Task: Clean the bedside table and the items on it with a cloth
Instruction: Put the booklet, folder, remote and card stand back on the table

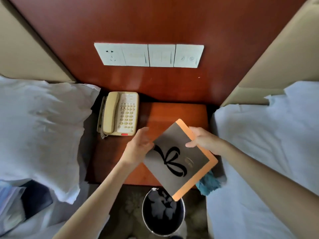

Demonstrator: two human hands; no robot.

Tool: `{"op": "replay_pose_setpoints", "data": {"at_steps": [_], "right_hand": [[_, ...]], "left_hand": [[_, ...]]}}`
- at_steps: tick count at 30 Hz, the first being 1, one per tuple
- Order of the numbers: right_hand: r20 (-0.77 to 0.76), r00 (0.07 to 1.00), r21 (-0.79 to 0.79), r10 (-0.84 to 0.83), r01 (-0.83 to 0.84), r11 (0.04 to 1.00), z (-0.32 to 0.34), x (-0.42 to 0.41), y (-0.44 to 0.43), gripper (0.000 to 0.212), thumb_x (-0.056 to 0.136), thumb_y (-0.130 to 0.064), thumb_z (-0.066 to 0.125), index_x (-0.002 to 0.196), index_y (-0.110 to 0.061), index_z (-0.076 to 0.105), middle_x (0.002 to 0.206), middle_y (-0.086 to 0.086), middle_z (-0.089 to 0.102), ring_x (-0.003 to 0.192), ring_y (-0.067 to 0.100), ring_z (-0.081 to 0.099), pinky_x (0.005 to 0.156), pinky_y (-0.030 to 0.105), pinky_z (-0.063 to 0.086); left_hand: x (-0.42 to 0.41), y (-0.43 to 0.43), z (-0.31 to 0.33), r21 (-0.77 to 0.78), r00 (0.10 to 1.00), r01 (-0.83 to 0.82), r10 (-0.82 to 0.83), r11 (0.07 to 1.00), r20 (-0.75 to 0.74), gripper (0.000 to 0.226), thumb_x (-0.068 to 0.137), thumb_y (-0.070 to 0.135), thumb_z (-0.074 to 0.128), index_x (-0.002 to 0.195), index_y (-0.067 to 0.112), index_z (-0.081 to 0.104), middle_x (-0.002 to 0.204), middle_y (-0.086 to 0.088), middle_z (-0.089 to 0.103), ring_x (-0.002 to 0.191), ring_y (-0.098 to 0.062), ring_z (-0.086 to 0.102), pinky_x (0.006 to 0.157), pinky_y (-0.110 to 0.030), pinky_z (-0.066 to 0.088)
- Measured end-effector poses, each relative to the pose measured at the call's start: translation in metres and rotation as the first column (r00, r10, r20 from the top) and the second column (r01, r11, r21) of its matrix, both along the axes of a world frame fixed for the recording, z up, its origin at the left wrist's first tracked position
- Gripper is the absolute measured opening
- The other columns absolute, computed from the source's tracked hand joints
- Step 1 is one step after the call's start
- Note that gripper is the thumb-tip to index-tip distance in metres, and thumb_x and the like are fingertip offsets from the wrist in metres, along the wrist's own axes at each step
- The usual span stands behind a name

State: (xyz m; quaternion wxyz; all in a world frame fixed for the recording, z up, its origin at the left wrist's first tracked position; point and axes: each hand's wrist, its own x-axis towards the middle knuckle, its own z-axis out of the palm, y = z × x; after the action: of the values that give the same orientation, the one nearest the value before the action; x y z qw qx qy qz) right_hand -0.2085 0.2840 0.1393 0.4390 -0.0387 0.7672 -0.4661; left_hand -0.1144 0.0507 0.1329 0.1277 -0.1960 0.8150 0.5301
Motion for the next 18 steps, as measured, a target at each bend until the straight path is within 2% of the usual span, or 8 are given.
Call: {"op": "replay_pose_setpoints", "data": {"at_steps": [3, 5, 7, 8, 11, 14, 16, 18], "right_hand": [[-0.066, 0.995, 0.098, 0.076, -0.069, 0.993, -0.003, -0.022, 0.015, 0.040, 0.083, -0.004, 0.065, 0.117, -0.023, 0.059, 0.125, 0.002, 0.062, 0.110, 0.016, 0.059, 0.092, 0.030, 0.048], [-0.119, 0.984, 0.161, 0.129, -0.109, 0.981, -0.009, -0.034, 0.025, 0.032, 0.080, -0.006, 0.064, 0.112, -0.013, 0.059, 0.116, 0.009, 0.062, 0.108, 0.025, 0.059, 0.093, 0.038, 0.045], [-0.170, 0.965, 0.241, 0.199, -0.156, 0.958, -0.019, -0.043, 0.034, 0.018, 0.078, -0.012, 0.063, 0.094, -0.013, 0.054, 0.092, 0.009, 0.059, 0.086, 0.024, 0.059, 0.080, 0.038, 0.045], [-0.194, 0.957, 0.269, 0.217, -0.160, 0.950, -0.025, -0.046, 0.038, 0.019, 0.078, -0.014, 0.063, 0.093, -0.016, 0.052, 0.089, 0.005, 0.057, 0.081, 0.022, 0.057, 0.075, 0.037, 0.045], [-0.303, 0.931, 0.335, 0.201, -0.093, 0.938, -0.041, -0.055, 0.051, 0.043, 0.082, -0.022, 0.061, 0.122, -0.024, 0.046, 0.108, 0.002, 0.055, 0.097, 0.022, 0.057, 0.085, 0.039, 0.045], [-0.491, 0.836, 0.478, 0.246, 0.022, 0.878, -0.059, -0.060, 0.067, 0.047, 0.084, -0.028, 0.059, 0.128, -0.020, 0.043, 0.117, 0.004, 0.056, 0.111, 0.027, 0.053, 0.094, 0.039, 0.037], [-0.504, 0.839, 0.488, 0.204, 0.081, 0.869, -0.071, -0.059, 0.077, 0.051, 0.086, -0.028, 0.060, 0.132, -0.014, 0.042, 0.128, 0.009, 0.052, 0.120, 0.029, 0.048, 0.098, 0.041, 0.036], [-0.440, 0.897, 0.401, 0.044, 0.152, 0.904, -0.083, -0.057, 0.083, 0.058, 0.088, -0.025, 0.063, 0.137, -0.009, 0.038, 0.135, 0.013, 0.047, 0.124, 0.031, 0.045, 0.100, 0.039, 0.038]], "left_hand": [[-0.023, 0.030, -0.017, -0.072, 0.962, 0.246, -0.233, 0.967, 0.145, 0.018, 0.090, 0.018, 0.057, 0.108, 0.022, 0.060, 0.102, 0.001, 0.066, 0.093, -0.014, 0.058, 0.077, -0.028, 0.045], [-0.028, 0.046, -0.029, -0.026, 0.949, 0.276, -0.268, 0.961, 0.166, 0.006, 0.092, 0.016, 0.054, 0.095, 0.014, 0.059, 0.094, -0.005, 0.066, 0.085, -0.019, 0.058, 0.073, -0.030, 0.042], [-0.027, 0.059, -0.043, 0.028, 0.962, 0.229, -0.230, 0.973, 0.144, 0.008, 0.094, 0.012, 0.051, 0.095, 0.008, 0.059, 0.095, -0.012, 0.066, 0.086, -0.025, 0.058, 0.076, -0.034, 0.043], [-0.025, 0.064, -0.049, 0.043, 0.973, 0.190, -0.194, 0.981, 0.125, 0.008, 0.094, 0.010, 0.050, 0.093, 0.009, 0.058, 0.092, -0.011, 0.066, 0.085, -0.025, 0.058, 0.075, -0.035, 0.043], [-0.022, 0.076, -0.065, 0.125, 0.992, 0.037, -0.052, 0.991, 0.118, 0.014, 0.095, 0.007, 0.048, 0.085, 0.010, 0.057, 0.083, -0.001, 0.063, 0.079, -0.016, 0.055, 0.070, -0.028, 0.040], [-0.028, 0.077, -0.077, 0.200, 0.985, -0.094, 0.061, 0.975, 0.164, 0.020, 0.097, 0.007, 0.047, 0.086, 0.017, 0.060, 0.085, 0.004, 0.067, 0.081, -0.012, 0.059, 0.071, -0.025, 0.043], [-0.037, 0.076, -0.084, 0.209, 0.977, -0.155, 0.118, 0.966, 0.177, 0.022, 0.097, 0.009, 0.046, 0.090, 0.022, 0.062, 0.091, 0.005, 0.069, 0.085, -0.012, 0.061, 0.072, -0.024, 0.044], [-0.049, 0.077, -0.091, 0.213, 0.968, -0.209, 0.172, 0.955, 0.180, 0.022, 0.098, 0.012, 0.046, 0.092, 0.025, 0.062, 0.095, 0.005, 0.069, 0.089, -0.013, 0.062, 0.073, -0.024, 0.045]]}}
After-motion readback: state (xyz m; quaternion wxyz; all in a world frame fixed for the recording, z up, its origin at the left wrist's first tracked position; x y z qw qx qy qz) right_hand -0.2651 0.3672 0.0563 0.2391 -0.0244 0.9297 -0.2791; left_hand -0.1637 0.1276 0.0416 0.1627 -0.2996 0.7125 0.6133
